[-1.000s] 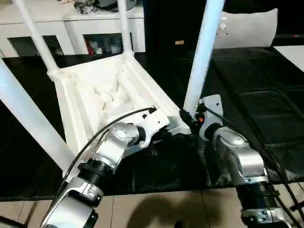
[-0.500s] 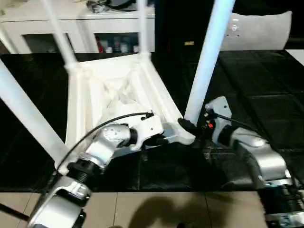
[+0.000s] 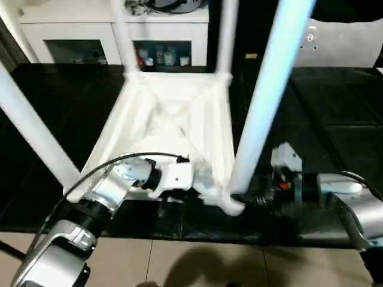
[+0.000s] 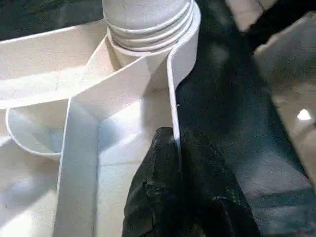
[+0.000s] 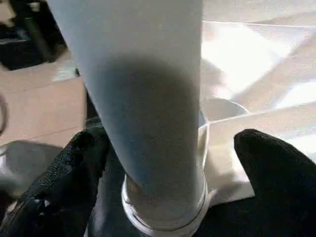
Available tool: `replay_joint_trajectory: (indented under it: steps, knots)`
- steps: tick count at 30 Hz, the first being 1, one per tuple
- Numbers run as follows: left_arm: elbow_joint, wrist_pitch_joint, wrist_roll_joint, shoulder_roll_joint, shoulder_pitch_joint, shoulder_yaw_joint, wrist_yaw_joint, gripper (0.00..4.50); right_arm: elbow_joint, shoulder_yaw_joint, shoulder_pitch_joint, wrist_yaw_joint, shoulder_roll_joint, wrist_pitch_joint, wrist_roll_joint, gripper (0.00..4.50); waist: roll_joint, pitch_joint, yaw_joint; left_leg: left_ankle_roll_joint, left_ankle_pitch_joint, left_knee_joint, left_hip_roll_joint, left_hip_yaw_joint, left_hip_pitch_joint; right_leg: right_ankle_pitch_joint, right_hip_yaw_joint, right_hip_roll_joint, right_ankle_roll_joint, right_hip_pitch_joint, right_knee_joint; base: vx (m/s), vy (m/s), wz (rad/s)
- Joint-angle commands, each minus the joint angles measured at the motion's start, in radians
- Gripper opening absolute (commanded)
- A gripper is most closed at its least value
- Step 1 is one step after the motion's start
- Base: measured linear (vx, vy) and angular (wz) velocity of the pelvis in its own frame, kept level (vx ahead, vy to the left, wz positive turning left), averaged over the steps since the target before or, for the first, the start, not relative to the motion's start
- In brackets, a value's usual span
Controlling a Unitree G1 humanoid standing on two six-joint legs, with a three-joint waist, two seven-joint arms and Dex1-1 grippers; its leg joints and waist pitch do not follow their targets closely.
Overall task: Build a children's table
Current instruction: Rotate leg to tighten
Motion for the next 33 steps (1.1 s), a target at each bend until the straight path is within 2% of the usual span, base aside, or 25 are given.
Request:
replay_joint_trajectory:
  steps: [1, 2, 3, 7, 8, 10, 11, 19, 21, 22, 23, 24, 26, 27, 28, 29, 30, 31, 32, 33]
  knots:
    - [-0.018, -0.045, 0.011, 0.004, -0.019, -0.049, -0.066, 0.0, -0.023, 0.017, 0.001, 0.051, -0.015, 0.021, 0.027, 4.08, -0.014, -0.066, -0.005, 0.087, -0.168, -0.067, 0.014, 0.016, -0.006, -0.322, 0.04, -0.042, -0.177, 0.067, -0.064, 0.0, 0.0, 0.0]
    - [-0.018, -0.051, 0.009, 0.006, -0.019, -0.052, -0.078, 0.0, -0.023, 0.023, 0.002, 0.061, -0.017, 0.03, 0.029, 4.08, -0.013, -0.065, -0.005, 0.086, -0.169, -0.068, 0.014, 0.016, -0.006, -0.326, 0.04, -0.041, -0.176, 0.067, -0.064, 0.0, 0.0, 0.0]
    - [-0.018, -0.055, 0.008, 0.006, -0.02, -0.052, -0.084, 0.0, -0.022, 0.027, 0.002, 0.066, -0.019, 0.033, 0.029, 3.87, -0.013, -0.067, -0.005, 0.086, -0.165, -0.067, 0.014, 0.016, -0.007, -0.32, 0.04, -0.04, -0.175, 0.069, -0.063, 0.0, 0.0, 0.0]
    - [-0.015, -0.071, -0.005, 0.006, -0.022, -0.053, -0.116, 0.0, -0.002, 0.042, -0.001, 0.079, -0.014, 0.036, 0.03, 3.72, -0.012, -0.069, -0.004, 0.082, -0.153, -0.066, 0.014, 0.015, -0.008, -0.3, 0.04, -0.041, -0.18, 0.068, -0.06, 0.0, 0.0, 0.0]
    - [-0.016, -0.071, -0.008, 0.007, -0.022, -0.054, -0.122, 0.0, 0.001, 0.048, -0.001, 0.086, -0.011, 0.046, 0.036, 3.45, -0.013, -0.068, -0.005, 0.082, -0.153, -0.066, 0.013, 0.015, -0.008, -0.3, 0.04, -0.04, -0.181, 0.069, -0.06, 0.0, 0.0, 0.0]
    - [-0.017, -0.07, -0.01, 0.007, -0.022, -0.054, -0.124, 0.0, 0.001, 0.05, 0.0, 0.089, -0.01, 0.051, 0.04, 3.45, -0.013, -0.068, -0.004, 0.082, -0.152, -0.066, 0.013, 0.015, -0.008, -0.3, 0.039, -0.04, -0.181, 0.069, -0.06, 0.0, 0.0, 0.0]
    - [-0.017, -0.068, -0.012, 0.007, -0.021, -0.053, -0.13, 0.0, 0.0, 0.052, 0.0, 0.095, -0.008, 0.058, 0.048, 3.27, -0.013, -0.068, -0.004, 0.081, -0.153, -0.066, 0.013, 0.016, -0.008, -0.305, 0.039, -0.04, -0.179, 0.069, -0.061, 0.0, 0.0, 0.0]
    - [-0.013, -0.071, -0.01, 0.014, -0.017, -0.055, -0.142, 0.0, -0.013, 0.04, 0.012, 0.092, 0.012, 0.085, 0.085, 2.67, -0.013, -0.069, -0.005, 0.08, -0.148, -0.066, 0.014, 0.015, -0.009, -0.305, 0.039, -0.04, -0.177, 0.069, -0.06, 0.0, 0.0, 0.0]
    - [-0.021, -0.049, -0.025, 0.011, -0.009, -0.047, -0.146, 0.0, -0.026, 0.032, 0.021, 0.08, 0.022, 0.095, 0.1, 2.38, -0.013, -0.068, -0.006, 0.076, -0.151, -0.066, 0.013, 0.016, -0.009, -0.313, 0.039, -0.04, -0.173, 0.069, -0.062, 0.0, 0.0, 0.0]
    - [-0.024, -0.043, -0.03, 0.01, -0.007, -0.045, -0.147, 0.0, -0.03, 0.03, 0.024, 0.076, 0.025, 0.097, 0.104, 2.38, -0.012, -0.067, -0.005, 0.075, -0.154, -0.067, 0.013, 0.016, -0.008, -0.318, 0.039, -0.04, -0.171, 0.068, -0.063, 0.0, 0.0, 0.0]
    - [-0.035, -0.019, -0.032, 0.009, 0.0, -0.039, -0.133, 0.0, -0.037, 0.024, 0.03, 0.06, 0.033, 0.104, 0.109, 2.34, -0.007, -0.068, -0.006, 0.072, -0.156, -0.067, 0.013, 0.015, -0.008, -0.322, 0.039, -0.04, -0.168, 0.068, -0.063, 0.0, 0.0, 0.0]
    - [-0.044, 0.003, -0.027, 0.006, 0.005, -0.035, -0.111, 0.0, -0.039, 0.018, 0.033, 0.036, 0.044, 0.109, 0.108, 2.25, -0.009, -0.067, -0.007, 0.069, -0.156, -0.068, 0.014, 0.015, -0.008, -0.319, 0.039, -0.04, -0.168, 0.069, -0.063, 0.0, 0.0, 0.0]
    - [-0.071, 0.084, -0.024, -0.009, 0.018, -0.018, -0.049, 0.0, -0.018, 0.0, 0.028, -0.081, 0.086, 0.098, 0.063, 2.23, -0.008, -0.065, -0.01, 0.062, -0.167, -0.069, 0.011, 0.015, -0.008, -0.338, 0.038, -0.04, -0.164, 0.067, -0.066, 0.0, 0.0, 0.0]
    - [-0.073, 0.09, -0.025, -0.011, 0.019, -0.017, -0.045, 0.0, -0.015, -0.001, 0.026, -0.092, 0.09, 0.096, 0.058, 2.21, -0.008, -0.065, -0.012, 0.055, -0.174, -0.07, 0.012, 0.015, -0.006, -0.349, 0.038, -0.04, -0.161, 0.066, -0.066, 0.0, 0.0, 0.0]
    - [-0.097, 0.155, -0.03, -0.031, 0.028, -0.001, 0.003, 0.0, 0.027, -0.024, 0.004, -0.233, 0.14, 0.078, 0.003, 2.17, -0.012, -0.061, -0.019, 0.045, -0.19, -0.073, 0.008, 0.015, -0.008, -0.396, 0.035, -0.038, -0.143, 0.066, -0.071, 0.0, 0.0, 0.0]
    - [-0.097, 0.155, -0.03, -0.031, 0.028, -0.001, 0.003, 0.0, 0.027, -0.024, 0.004, -0.233, 0.14, 0.078, 0.003, 2.13, -0.01, -0.058, -0.026, 0.033, -0.212, -0.074, 0.003, 0.013, -0.006, -0.462, 0.031, -0.038, -0.119, 0.065, -0.079, 0.0, 0.0, 0.0]
    - [-0.119, 0.216, -0.023, -0.06, 0.034, 0.012, 0.069, 0.0, 0.057, -0.048, -0.025, -0.375, 0.2, 0.096, -0.033, 2.09, -0.011, -0.057, -0.033, 0.031, -0.227, -0.074, 0.001, 0.011, -0.007, -0.495, 0.028, -0.039, -0.106, 0.065, -0.084, 0.0, 0.0, 0.0]
    - [-0.127, 0.258, -0.015, -0.083, 0.035, 0.021, 0.117, 0.0, 0.071, -0.054, -0.041, -0.445, 0.23, 0.098, -0.057, 2.09, -0.012, -0.054, -0.048, 0.021, -0.241, -0.074, -0.002, 0.008, -0.011, -0.531, 0.024, -0.037, -0.089, 0.065, -0.088, 0.0, 0.0, 0.0]
    - [-0.127, 0.26, -0.014, -0.084, 0.035, 0.021, 0.119, 0.0, 0.072, -0.055, -0.041, -0.447, 0.231, 0.098, -0.058, 2.05, -0.011, -0.053, -0.056, 0.013, -0.251, -0.073, -0.003, 0.007, -0.011, -0.549, 0.021, -0.036, -0.08, 0.064, -0.089, 0.0, 0.0, 0.0]
    - [-0.132, 0.288, -0.009, -0.101, 0.034, 0.026, 0.151, 0.0, 0.08, -0.058, -0.051, -0.491, 0.25, 0.098, -0.074, 2.05, -0.017, -0.052, -0.074, 0.013, -0.267, -0.07, -0.009, 0.005, -0.015, -0.589, 0.014, -0.035, -0.055, 0.066, -0.097, 0.0, 0.0, 0.0]
